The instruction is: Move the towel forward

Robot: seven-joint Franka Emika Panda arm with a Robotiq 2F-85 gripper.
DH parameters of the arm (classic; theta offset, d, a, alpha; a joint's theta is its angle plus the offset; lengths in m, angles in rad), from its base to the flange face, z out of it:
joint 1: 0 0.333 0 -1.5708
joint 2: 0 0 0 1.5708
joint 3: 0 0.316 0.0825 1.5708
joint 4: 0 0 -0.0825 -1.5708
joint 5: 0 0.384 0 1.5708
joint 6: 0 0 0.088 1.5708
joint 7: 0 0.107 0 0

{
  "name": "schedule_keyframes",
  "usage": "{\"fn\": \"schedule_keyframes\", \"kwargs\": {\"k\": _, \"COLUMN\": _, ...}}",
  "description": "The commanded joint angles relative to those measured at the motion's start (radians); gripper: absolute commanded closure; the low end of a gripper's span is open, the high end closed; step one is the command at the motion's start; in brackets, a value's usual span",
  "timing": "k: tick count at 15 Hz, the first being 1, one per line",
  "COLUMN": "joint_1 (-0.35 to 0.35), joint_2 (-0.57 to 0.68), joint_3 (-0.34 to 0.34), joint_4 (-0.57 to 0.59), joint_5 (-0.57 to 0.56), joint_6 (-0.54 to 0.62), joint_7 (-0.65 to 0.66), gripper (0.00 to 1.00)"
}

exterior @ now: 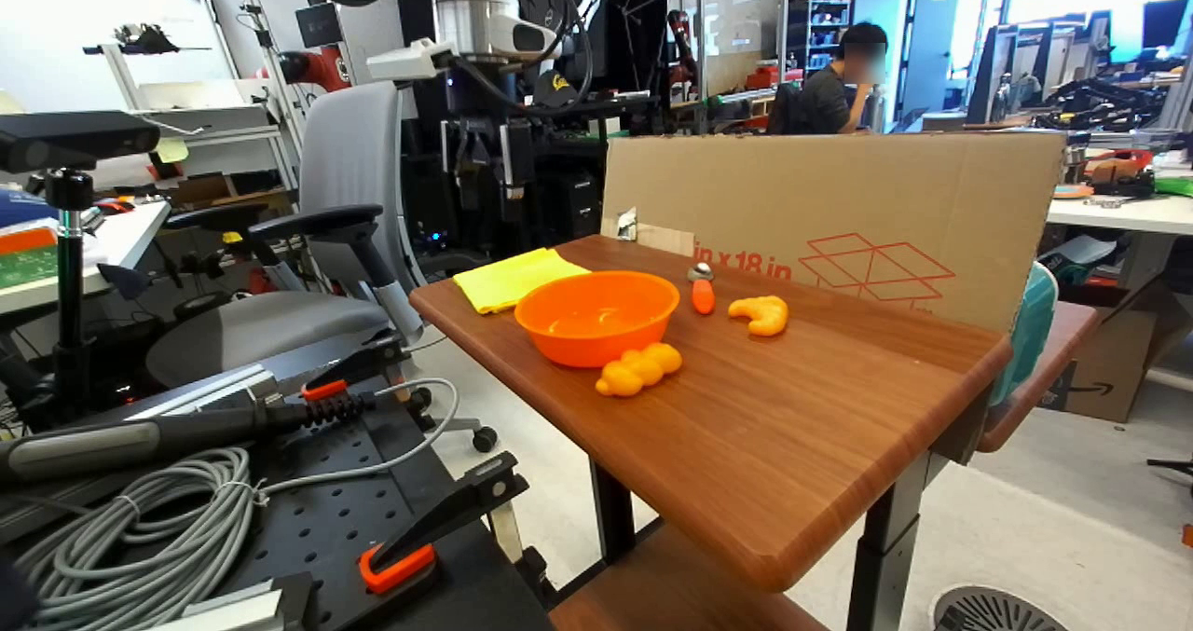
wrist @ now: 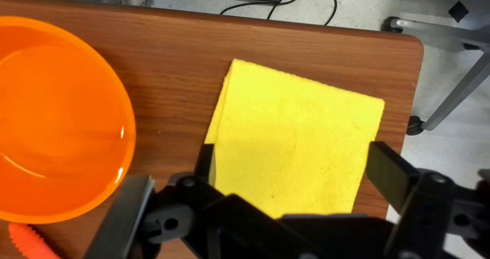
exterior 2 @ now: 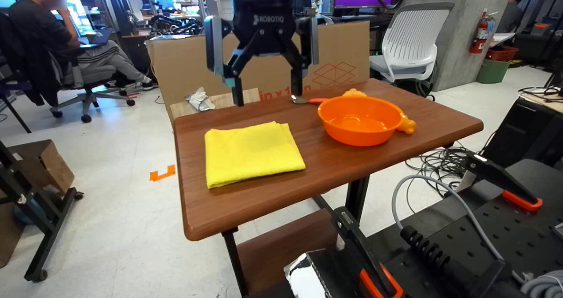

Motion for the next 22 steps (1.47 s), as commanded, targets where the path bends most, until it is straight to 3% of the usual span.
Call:
{"fn": "schedule_keyframes", "kwargs": {"k": 1, "joint_1": 0.03, "joint_2": 0.126, "joint_3": -0.004, "joint_4": 0.091, "joint_5": 0.007, "joint_6": 0.039, "joint_7": 0.03, "gripper": 0.0}}
{"fn": "schedule_keyframes", "kwargs": {"k": 11, "joint_1": 0.09, "joint_2": 0.307, "joint_3": -0.042, "joint_4": 0.205, "joint_5": -0.019, "joint_6": 0.071, "joint_7": 0.104, "gripper": 0.0}}
{"fn": "schedule_keyframes", "kwargs": {"k": 22, "joint_1": 0.125, "joint_2": 0.375, "joint_3": -0.095, "joint_4": 0.286, "joint_5": -0.036, "joint_6": 0.058, "joint_7": 0.158, "gripper": 0.0}}
